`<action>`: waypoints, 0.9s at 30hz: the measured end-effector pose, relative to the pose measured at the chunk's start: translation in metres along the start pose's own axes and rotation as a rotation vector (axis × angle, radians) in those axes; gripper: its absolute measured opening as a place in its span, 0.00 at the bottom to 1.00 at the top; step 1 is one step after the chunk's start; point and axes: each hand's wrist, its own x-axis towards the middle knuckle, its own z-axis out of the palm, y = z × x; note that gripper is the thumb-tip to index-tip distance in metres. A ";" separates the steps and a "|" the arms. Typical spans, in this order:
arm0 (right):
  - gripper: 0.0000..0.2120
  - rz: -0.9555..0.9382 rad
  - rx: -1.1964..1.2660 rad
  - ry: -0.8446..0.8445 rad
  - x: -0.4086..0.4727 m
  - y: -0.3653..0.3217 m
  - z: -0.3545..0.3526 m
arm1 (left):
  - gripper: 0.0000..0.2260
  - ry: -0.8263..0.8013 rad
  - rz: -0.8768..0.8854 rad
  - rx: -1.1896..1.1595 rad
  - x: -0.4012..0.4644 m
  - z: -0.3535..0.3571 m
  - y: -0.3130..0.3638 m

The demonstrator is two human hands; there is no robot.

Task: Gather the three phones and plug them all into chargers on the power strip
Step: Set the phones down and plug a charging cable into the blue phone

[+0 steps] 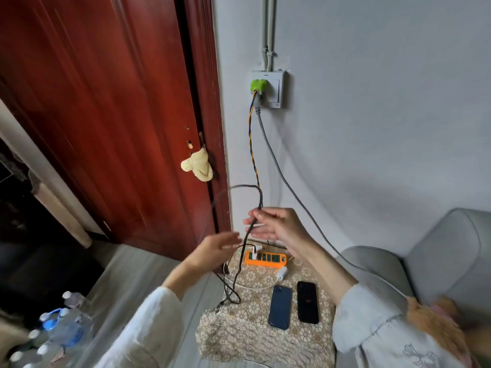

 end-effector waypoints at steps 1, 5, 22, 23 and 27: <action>0.06 -0.003 0.016 0.018 0.003 -0.007 -0.002 | 0.19 -0.118 -0.005 0.056 -0.001 0.010 -0.010; 0.07 -0.014 0.111 0.052 0.009 -0.026 -0.005 | 0.09 -0.007 0.043 0.195 0.006 0.033 -0.015; 0.15 -0.045 -0.325 -0.006 -0.027 0.040 0.009 | 0.10 0.224 0.272 -0.894 -0.011 -0.006 0.078; 0.12 -0.060 -0.323 -0.005 -0.025 0.037 0.009 | 0.10 0.230 0.273 -0.896 -0.012 -0.006 0.078; 0.08 0.064 -0.383 -0.164 -0.027 0.045 0.003 | 0.10 0.323 0.250 -0.979 -0.014 -0.016 0.075</action>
